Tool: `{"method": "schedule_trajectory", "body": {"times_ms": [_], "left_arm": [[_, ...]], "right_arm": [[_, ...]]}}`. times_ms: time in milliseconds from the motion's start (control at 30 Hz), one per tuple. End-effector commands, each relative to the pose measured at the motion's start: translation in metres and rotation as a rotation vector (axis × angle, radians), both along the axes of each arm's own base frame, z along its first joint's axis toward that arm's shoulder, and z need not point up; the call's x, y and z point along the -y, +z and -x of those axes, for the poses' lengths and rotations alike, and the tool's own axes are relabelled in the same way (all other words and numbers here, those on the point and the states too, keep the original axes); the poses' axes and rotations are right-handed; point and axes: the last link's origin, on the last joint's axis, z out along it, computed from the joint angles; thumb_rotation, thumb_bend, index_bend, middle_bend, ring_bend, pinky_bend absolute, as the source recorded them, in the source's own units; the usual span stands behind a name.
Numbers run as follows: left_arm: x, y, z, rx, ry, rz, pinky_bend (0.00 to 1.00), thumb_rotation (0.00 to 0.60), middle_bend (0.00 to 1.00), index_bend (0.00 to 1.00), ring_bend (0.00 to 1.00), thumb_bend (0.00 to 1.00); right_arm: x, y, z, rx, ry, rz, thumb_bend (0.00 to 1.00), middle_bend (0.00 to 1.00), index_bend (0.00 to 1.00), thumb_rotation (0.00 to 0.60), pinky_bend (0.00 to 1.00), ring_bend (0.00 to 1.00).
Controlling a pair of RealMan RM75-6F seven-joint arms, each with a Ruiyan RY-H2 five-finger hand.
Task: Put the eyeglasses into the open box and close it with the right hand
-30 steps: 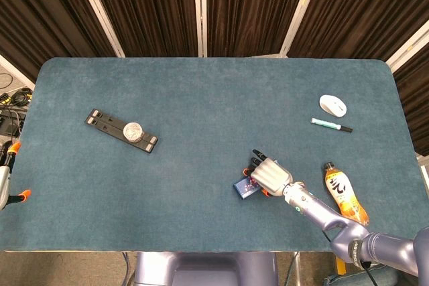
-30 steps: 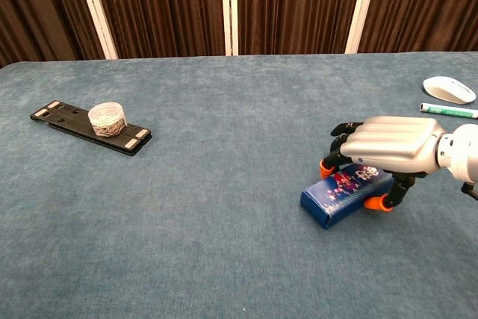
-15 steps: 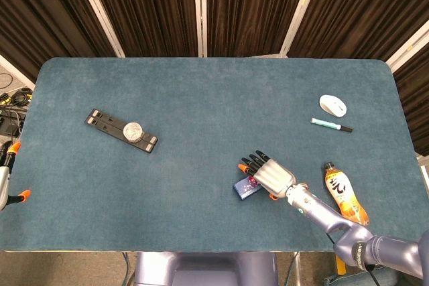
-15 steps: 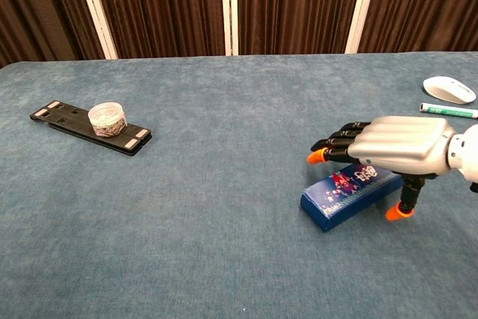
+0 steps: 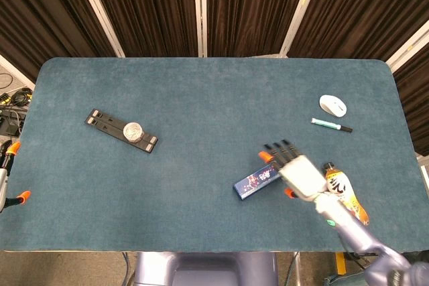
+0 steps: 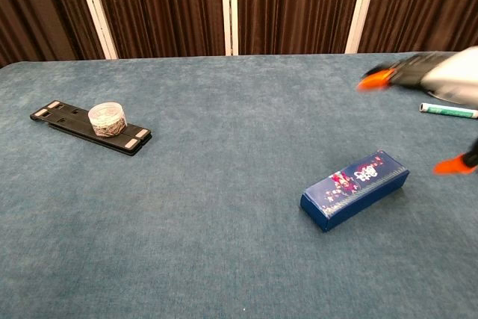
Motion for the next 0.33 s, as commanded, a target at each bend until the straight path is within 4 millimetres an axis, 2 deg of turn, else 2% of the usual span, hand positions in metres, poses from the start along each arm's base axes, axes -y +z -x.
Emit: {"method": "schedule_trajectory", "body": {"times_ms": [33, 200, 333], "left_arm": [[0.002, 0.002, -0.002, 0.008, -0.014, -0.005, 0.00, 0.600, 0.00, 0.00, 0.00, 0.00], [0.005, 0.005, -0.003, 0.024, -0.025, -0.008, 0.00, 0.600, 0.00, 0.00, 0.00, 0.00], [0.006, 0.006, -0.003, 0.029, -0.028, -0.005, 0.00, 0.600, 0.00, 0.00, 0.00, 0.00]], "right_arm": [[-0.017, 0.031, 0.028, 0.138, -0.091, 0.112, 0.00, 0.00, 0.00, 0.600, 0.00, 0.00], [-0.031, 0.047, 0.052, 0.195, -0.114, 0.236, 0.00, 0.00, 0.00, 0.600, 0.00, 0.00], [-0.037, 0.050, 0.062, 0.207, -0.130, 0.266, 0.00, 0.00, 0.00, 0.600, 0.00, 0.00]]}}
